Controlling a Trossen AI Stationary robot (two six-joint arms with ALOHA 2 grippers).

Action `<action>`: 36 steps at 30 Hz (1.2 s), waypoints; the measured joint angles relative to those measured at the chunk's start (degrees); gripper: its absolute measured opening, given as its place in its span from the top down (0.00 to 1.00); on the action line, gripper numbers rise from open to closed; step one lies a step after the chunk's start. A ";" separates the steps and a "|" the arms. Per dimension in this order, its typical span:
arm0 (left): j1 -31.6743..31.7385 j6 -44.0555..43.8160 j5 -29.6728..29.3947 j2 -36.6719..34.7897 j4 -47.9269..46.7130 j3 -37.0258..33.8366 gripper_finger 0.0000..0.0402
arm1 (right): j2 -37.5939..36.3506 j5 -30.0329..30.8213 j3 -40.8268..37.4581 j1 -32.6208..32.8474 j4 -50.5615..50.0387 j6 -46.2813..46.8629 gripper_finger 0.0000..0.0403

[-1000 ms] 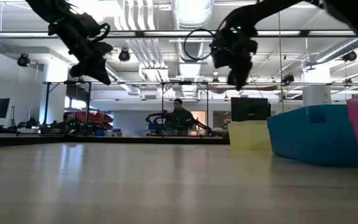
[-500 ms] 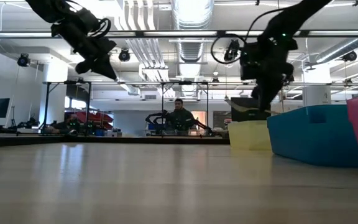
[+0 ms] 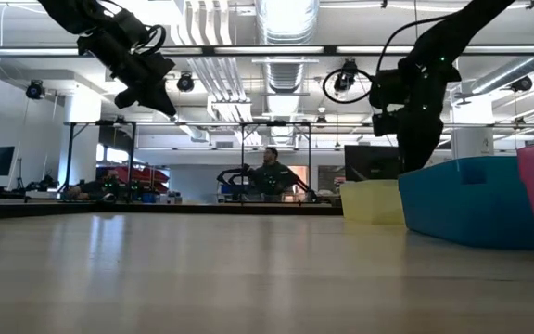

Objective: Sort silverware by color (type)
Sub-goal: Put the orange fork into the yellow bin, then return to Home Position

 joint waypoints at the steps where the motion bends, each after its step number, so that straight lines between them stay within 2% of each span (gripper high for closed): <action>1: -0.02 0.01 0.00 0.00 0.00 0.00 1.00 | -0.01 -0.02 0.01 0.00 -0.49 0.01 0.93; 10: 0.00 0.00 0.00 0.00 0.05 0.00 1.00 | -0.67 1.17 0.77 0.02 -2.86 0.19 0.74; 15: 0.00 0.00 0.00 0.00 0.09 0.00 1.00 | -0.80 2.08 5.85 0.00 -11.09 0.24 0.71; 18: 0.00 0.00 0.02 0.00 0.09 0.00 1.00 | -2.16 -4.30 8.44 -0.11 -10.68 1.15 0.73; 23: -0.02 0.00 0.00 0.00 0.09 0.00 1.00 | -8.13 -22.66 7.28 -2.35 -6.48 0.86 0.77; 26: 0.00 0.00 0.00 0.00 0.09 0.00 1.00 | -13.76 -26.23 3.14 -5.67 -5.69 2.39 0.79; 30: -0.01 2.02 0.01 0.00 0.10 0.00 1.00 | -22.64 -26.36 -5.07 -9.97 5.21 11.98 0.82; 36: -0.02 3.45 0.02 0.27 0.26 0.00 1.00 | -32.45 -24.02 -18.81 -10.95 40.26 37.23 0.83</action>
